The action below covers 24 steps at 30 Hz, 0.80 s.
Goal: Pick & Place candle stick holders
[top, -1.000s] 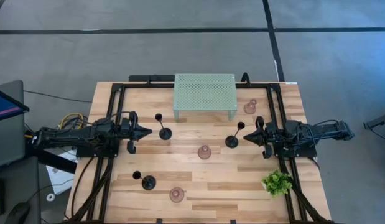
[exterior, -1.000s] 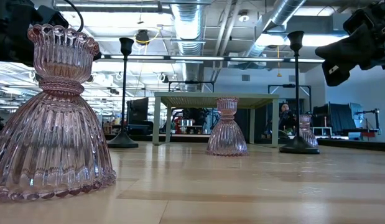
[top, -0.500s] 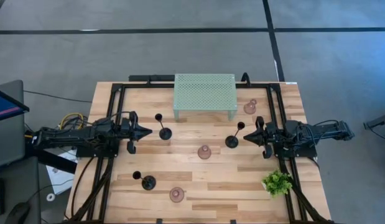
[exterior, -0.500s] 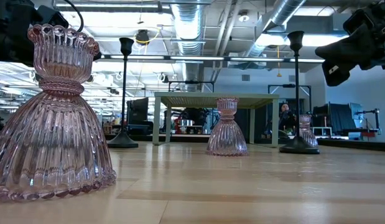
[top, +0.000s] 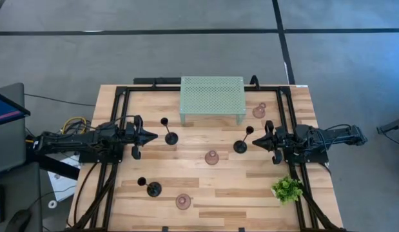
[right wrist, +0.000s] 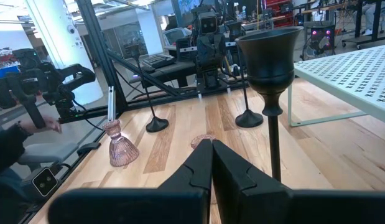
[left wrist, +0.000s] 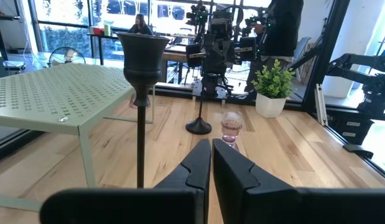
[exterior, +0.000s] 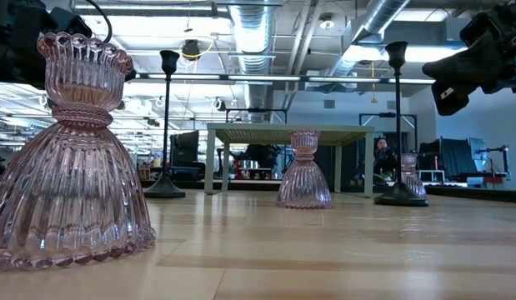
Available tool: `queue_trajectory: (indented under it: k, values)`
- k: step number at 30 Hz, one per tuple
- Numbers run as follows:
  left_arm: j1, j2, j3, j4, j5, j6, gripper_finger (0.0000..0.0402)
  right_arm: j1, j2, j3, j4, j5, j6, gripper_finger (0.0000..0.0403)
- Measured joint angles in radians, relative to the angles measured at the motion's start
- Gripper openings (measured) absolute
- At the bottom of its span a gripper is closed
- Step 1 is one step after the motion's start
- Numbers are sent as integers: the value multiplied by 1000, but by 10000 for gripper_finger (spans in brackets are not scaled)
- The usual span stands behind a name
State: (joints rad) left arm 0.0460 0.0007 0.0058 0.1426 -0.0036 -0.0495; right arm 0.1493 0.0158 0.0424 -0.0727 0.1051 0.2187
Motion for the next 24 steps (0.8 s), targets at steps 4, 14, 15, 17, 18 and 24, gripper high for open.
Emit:
queue_trajectory:
  k: [4, 14, 15, 17, 18, 24]
  values:
    - [0, 0, 0, 0, 0, 0, 17, 0, 0, 0, 0, 0, 0, 0]
    - [0, 0, 0, 0, 0, 0, 17, 0, 0, 0, 0, 0, 0, 0]
    - [0, 0, 0, 0, 0, 0, 17, 0, 0, 0, 0, 0, 0, 0]
    - [0, 0, 0, 0, 0, 0, 17, 0, 0, -1, 7, 0, 6, 0]
    - [0, 0, 0, 0, 0, 0, 17, 0, 0, -2, 18, 1, 16, 0]
    - [0, 0, 0, 0, 0, 0, 17, 0, 0, -4, 48, 1, 18, 0]
